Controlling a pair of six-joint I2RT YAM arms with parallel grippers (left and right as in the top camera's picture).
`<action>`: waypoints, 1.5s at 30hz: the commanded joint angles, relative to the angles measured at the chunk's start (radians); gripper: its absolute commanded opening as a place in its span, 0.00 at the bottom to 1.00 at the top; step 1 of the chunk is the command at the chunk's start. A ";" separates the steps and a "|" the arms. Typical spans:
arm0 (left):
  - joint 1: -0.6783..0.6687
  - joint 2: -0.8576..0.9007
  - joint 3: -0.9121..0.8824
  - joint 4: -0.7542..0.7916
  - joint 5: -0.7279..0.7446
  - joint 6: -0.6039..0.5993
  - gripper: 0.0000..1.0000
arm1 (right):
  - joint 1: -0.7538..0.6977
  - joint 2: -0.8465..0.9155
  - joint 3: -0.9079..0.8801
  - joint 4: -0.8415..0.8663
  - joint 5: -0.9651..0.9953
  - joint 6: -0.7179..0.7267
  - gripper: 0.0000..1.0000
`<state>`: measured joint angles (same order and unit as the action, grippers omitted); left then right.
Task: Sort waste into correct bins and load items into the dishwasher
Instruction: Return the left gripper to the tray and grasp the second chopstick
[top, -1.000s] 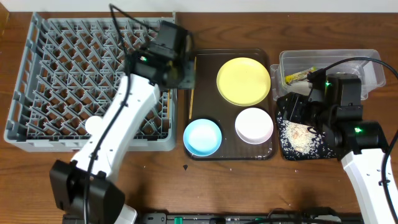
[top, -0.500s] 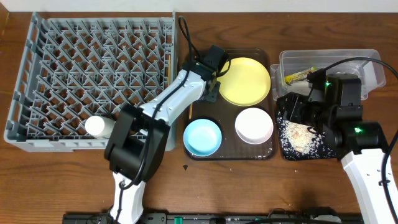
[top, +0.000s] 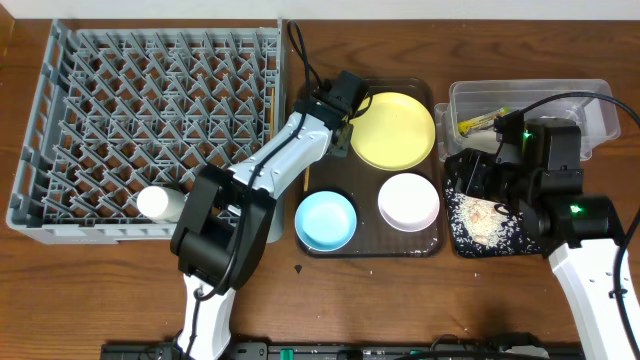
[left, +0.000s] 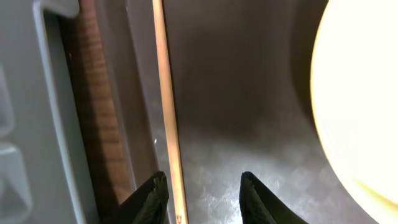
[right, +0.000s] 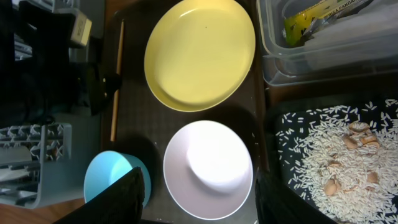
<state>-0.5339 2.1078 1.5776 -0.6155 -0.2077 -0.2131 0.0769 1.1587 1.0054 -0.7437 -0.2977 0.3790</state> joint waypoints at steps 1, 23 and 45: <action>-0.002 0.042 -0.003 0.017 -0.027 0.000 0.39 | -0.003 0.006 0.014 -0.001 -0.006 0.006 0.55; 0.001 0.139 -0.003 0.016 -0.035 0.005 0.39 | -0.003 0.006 0.014 -0.015 -0.006 0.006 0.55; -0.039 0.030 0.060 -0.090 0.122 -0.028 0.39 | -0.003 0.006 0.014 -0.023 -0.006 0.006 0.55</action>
<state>-0.5842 2.1937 1.6199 -0.6899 -0.0582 -0.2359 0.0769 1.1629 1.0054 -0.7662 -0.2977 0.3790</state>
